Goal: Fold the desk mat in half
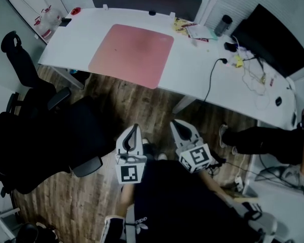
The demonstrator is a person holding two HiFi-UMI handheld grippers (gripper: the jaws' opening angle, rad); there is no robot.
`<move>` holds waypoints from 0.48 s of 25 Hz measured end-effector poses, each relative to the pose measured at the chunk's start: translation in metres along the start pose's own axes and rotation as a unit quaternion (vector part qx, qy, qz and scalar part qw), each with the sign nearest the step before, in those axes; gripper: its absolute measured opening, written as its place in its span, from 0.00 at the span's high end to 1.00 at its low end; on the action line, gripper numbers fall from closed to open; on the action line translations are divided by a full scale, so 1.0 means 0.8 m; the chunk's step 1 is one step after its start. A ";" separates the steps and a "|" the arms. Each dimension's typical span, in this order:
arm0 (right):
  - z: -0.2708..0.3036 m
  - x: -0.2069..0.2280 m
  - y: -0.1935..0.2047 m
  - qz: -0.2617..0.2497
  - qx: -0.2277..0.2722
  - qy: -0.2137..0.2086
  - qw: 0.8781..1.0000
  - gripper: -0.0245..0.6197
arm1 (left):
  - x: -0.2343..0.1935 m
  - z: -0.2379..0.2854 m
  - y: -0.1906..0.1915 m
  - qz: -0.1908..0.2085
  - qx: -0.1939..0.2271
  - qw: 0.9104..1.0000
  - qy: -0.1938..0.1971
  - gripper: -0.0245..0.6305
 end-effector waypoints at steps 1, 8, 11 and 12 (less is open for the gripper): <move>0.009 -0.002 -0.006 0.001 0.000 0.002 1.000 0.96 | -0.010 0.007 -0.003 0.001 0.000 1.000 0.004 0.96; 0.067 -0.010 -0.022 0.001 -0.006 0.023 1.000 0.96 | -0.067 0.047 -0.007 0.007 0.003 1.000 0.026 0.96; 0.087 -0.015 -0.021 0.000 -0.011 0.027 1.000 0.96 | -0.088 0.053 -0.003 0.008 -0.001 1.000 0.030 0.96; 0.093 -0.017 -0.022 0.003 -0.007 0.027 1.000 0.96 | -0.094 0.055 -0.002 0.006 -0.002 1.000 0.029 0.96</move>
Point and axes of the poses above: the fingertips, and each gripper's own axes: z forward along the fingers, x to its right, y out of its underside, the point moved 5 cm from there along -z, backward along the fingers, and after that the axes turned 6 degrees about -x, right-handed, at the moved point
